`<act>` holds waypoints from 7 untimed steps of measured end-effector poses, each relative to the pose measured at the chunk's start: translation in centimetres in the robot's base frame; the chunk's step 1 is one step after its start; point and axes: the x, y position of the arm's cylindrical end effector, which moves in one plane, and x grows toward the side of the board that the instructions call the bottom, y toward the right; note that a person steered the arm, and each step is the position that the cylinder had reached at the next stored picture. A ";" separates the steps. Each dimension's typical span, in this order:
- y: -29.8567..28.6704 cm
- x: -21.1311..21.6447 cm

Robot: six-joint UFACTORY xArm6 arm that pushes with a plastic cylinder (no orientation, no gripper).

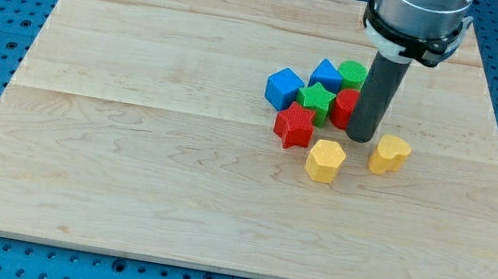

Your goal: Move the yellow blocks close to the group of blocks

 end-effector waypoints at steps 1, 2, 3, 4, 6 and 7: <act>1.2 -1.8; 3.8 -1.4; 8.3 -0.2; 9.1 2.0; 4.5 4.7; 2.1 3.4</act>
